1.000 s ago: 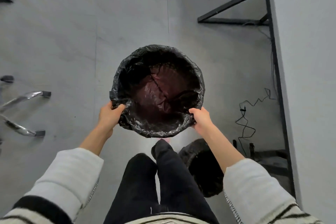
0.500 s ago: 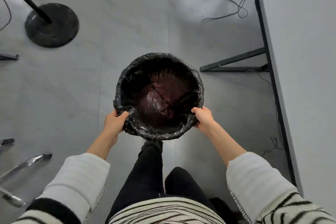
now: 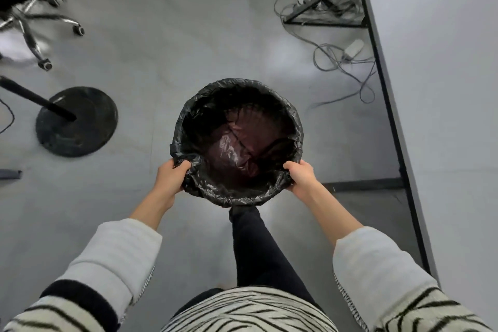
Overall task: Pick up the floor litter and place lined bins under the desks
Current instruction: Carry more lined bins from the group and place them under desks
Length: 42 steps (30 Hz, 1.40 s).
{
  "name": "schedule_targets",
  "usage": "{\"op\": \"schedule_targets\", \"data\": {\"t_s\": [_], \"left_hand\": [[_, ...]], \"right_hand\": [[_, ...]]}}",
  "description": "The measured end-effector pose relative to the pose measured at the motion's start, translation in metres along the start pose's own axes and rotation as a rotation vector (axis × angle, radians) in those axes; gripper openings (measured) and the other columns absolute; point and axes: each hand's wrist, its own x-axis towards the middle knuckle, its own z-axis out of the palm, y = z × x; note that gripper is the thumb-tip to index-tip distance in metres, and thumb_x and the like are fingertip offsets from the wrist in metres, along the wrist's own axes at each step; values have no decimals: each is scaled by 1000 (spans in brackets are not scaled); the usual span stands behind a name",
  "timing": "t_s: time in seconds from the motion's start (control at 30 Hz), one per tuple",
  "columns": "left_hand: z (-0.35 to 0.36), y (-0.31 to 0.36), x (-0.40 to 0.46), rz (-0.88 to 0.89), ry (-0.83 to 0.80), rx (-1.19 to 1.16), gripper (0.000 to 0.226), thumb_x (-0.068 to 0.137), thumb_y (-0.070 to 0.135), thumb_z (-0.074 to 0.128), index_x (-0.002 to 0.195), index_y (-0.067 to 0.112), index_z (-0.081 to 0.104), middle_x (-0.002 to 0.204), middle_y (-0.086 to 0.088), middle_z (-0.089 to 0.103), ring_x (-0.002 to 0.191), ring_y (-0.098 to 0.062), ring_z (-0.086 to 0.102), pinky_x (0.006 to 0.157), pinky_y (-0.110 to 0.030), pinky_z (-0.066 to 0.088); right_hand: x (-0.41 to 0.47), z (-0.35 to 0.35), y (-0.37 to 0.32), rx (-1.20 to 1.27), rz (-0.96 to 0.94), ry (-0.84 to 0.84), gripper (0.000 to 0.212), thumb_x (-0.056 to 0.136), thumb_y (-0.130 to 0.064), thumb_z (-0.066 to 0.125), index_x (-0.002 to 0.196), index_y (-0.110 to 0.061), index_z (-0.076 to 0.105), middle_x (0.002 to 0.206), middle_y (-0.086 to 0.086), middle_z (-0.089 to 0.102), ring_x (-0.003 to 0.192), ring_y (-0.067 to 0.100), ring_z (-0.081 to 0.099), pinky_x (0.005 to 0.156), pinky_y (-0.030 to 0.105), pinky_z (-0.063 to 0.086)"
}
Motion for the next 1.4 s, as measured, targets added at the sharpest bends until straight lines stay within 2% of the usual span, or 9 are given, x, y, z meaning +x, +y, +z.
{"op": "schedule_targets", "data": {"t_s": [0.1, 0.2, 0.37, 0.47, 0.67, 0.8, 1.1, 1.3, 1.4], "left_hand": [[28, 71, 54, -26, 12, -33, 18, 88, 7, 48, 78, 20, 56, 78, 0, 60, 69, -13, 56, 62, -25, 47], [45, 139, 103, -37, -2, -32, 12, 89, 7, 48, 93, 13, 57, 81, -1, 61, 71, -14, 57, 62, -27, 50], [62, 236, 189, -74, -24, -29, 22, 90, 7, 47, 109, 8, 55, 93, -8, 63, 76, -17, 59, 63, -29, 51], [75, 297, 250, -98, -60, -6, 20, 90, 7, 47, 108, 8, 56, 92, -8, 63, 76, -17, 59, 62, -30, 52], [109, 427, 393, -188, -98, 14, 19, 89, 3, 47, 82, 19, 54, 80, -3, 61, 71, -16, 58, 62, -30, 51], [145, 514, 477, -180, -87, 55, 16, 89, 4, 47, 97, 16, 55, 81, -1, 61, 71, -15, 58, 67, -31, 51], [254, 614, 631, -184, -134, 152, 22, 91, 2, 48, 108, 15, 54, 93, -6, 62, 87, -22, 59, 73, -34, 51], [342, 631, 769, -216, -167, 230, 17, 91, 2, 48, 101, 14, 54, 81, 2, 61, 73, -12, 58, 71, -29, 51], [376, 612, 841, -191, -137, 304, 16, 91, 9, 50, 104, 17, 55, 102, -5, 67, 94, -22, 63, 88, -40, 53]], "right_hand": [[46, 26, -86, -30, -14, -24, 25, 88, 5, 38, 104, -10, 50, 94, 10, 58, 85, 27, 57, 84, 44, 52], [88, 53, -165, -58, -35, -17, 24, 88, 5, 38, 102, -11, 50, 90, 9, 58, 72, 22, 57, 75, 40, 53], [148, 104, -276, -100, -30, -2, 19, 88, 3, 39, 91, -11, 52, 96, 10, 57, 83, 27, 56, 76, 40, 53], [193, 136, -339, -89, -17, 8, 23, 87, 3, 39, 78, -15, 50, 86, 9, 57, 71, 22, 55, 64, 32, 50], [290, 205, -460, -15, 30, 64, 19, 87, 4, 40, 83, -10, 52, 76, 6, 56, 67, 21, 54, 64, 33, 49], [354, 234, -542, 11, 70, 65, 21, 88, 3, 40, 100, -9, 52, 82, 6, 59, 80, 26, 59, 75, 40, 52], [517, 248, -656, 20, 108, 101, 17, 87, 2, 45, 94, -10, 55, 95, 10, 59, 84, 24, 57, 67, 33, 50], [667, 263, -696, -34, 185, 219, 23, 86, 6, 46, 103, -8, 54, 89, 10, 58, 67, 19, 53, 58, 31, 49], [751, 272, -693, 2, 247, 248, 23, 87, 5, 48, 104, -9, 54, 95, 12, 58, 75, 26, 56, 60, 34, 51]]}}
